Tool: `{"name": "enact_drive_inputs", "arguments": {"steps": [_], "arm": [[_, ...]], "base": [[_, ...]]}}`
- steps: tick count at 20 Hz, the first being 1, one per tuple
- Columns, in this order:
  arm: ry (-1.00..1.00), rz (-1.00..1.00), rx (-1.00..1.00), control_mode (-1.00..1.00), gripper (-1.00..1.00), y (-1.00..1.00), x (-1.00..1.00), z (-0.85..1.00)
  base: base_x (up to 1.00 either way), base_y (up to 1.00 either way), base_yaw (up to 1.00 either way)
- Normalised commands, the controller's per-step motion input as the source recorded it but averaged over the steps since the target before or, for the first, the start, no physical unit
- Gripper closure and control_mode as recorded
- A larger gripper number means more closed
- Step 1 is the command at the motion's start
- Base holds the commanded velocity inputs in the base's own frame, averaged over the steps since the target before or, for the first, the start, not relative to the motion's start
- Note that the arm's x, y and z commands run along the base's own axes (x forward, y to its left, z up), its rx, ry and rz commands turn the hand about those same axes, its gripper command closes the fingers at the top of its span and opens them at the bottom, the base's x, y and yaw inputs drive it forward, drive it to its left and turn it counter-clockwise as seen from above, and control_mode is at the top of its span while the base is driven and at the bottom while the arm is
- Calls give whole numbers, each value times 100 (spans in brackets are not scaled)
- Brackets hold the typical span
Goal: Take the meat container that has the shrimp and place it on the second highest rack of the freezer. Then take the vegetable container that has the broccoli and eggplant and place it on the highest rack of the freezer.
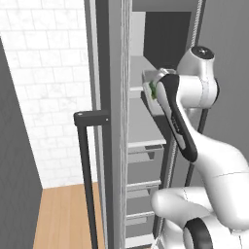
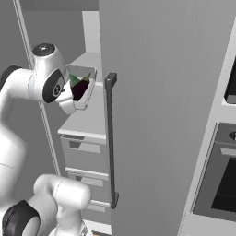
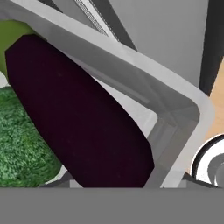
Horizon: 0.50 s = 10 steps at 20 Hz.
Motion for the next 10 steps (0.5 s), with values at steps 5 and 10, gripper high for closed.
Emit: {"name": "enact_drive_inputs", "arguments": {"steps": [5,10], "arm": [[1,-4,0,-100,100,0,70,0],[5,-1,0,-100,100,2,84,1]], "base": [[0,0,0],[0,0,0]]}}
